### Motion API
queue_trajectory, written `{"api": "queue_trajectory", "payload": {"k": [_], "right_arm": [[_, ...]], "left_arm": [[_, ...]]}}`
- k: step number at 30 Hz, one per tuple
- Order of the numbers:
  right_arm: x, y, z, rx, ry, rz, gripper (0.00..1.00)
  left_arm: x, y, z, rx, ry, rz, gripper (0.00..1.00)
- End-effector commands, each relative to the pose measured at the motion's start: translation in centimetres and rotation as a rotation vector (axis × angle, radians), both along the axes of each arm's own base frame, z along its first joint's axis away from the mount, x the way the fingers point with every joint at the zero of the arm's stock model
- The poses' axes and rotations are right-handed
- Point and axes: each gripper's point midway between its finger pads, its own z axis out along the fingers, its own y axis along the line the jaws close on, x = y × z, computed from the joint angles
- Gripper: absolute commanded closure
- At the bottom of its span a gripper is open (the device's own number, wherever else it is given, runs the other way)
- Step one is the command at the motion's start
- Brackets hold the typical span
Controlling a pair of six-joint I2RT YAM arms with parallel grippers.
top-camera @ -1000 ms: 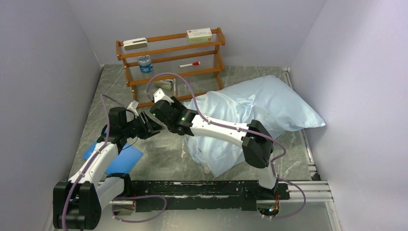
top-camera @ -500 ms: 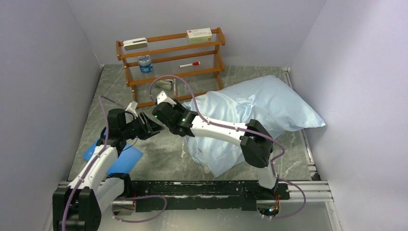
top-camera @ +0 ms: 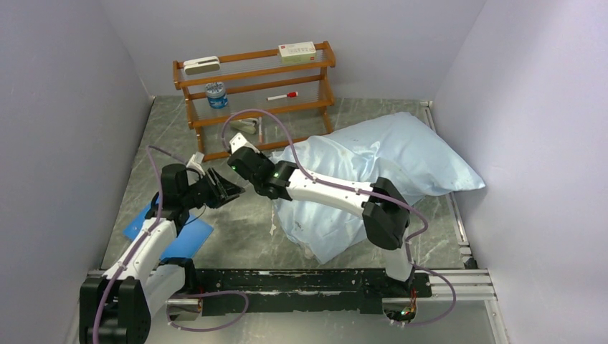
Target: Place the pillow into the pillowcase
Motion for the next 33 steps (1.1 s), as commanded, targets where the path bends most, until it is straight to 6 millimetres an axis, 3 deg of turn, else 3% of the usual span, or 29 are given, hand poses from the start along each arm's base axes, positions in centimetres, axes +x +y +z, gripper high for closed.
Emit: {"api": "queue_trajectory", "payload": {"k": [1, 3, 12, 15, 19, 23, 28, 31, 33], "right_arm": [[-2.8, 4.9, 3.6, 0.278, 0.130, 0.206, 1.00], [-4.0, 6.2, 4.0, 0.359, 0.172, 0.253, 1.00], [-6.9, 10.1, 5.7, 0.630, 0.298, 0.435, 1.00], [-7.4, 10.0, 6.7, 0.684, 0.290, 0.471, 1.00], [-6.2, 9.1, 8.8, 0.780, 0.267, 0.456, 1.00], [-6.5, 9.2, 13.8, 0.939, 0.239, 0.543, 1.00], [-9.2, 9.2, 19.3, 1.093, 0.264, 0.693, 1.00], [-11.1, 8.9, 19.8, 1.171, 0.325, 0.777, 1.00], [-11.5, 8.9, 18.9, 1.190, 0.371, 0.798, 1.00]], "left_arm": [[1.1, 0.3, 0.0, -0.037, -0.034, 0.059, 0.62], [1.5, 0.3, -0.2, -0.061, -0.031, 0.074, 0.68], [3.7, -0.4, -0.3, -0.090, -0.038, 0.150, 0.73], [4.1, -1.7, -0.4, -0.126, -0.042, 0.140, 0.73], [4.4, -3.7, -0.8, -0.111, -0.046, 0.139, 0.73], [4.8, -5.9, -0.5, -0.152, -0.066, 0.126, 0.74], [5.9, -7.7, 0.8, -0.189, -0.102, 0.128, 0.76], [6.5, -9.2, 1.6, -0.174, -0.129, 0.112, 0.76], [6.8, -10.5, 1.9, -0.177, -0.141, 0.097, 0.76]]}}
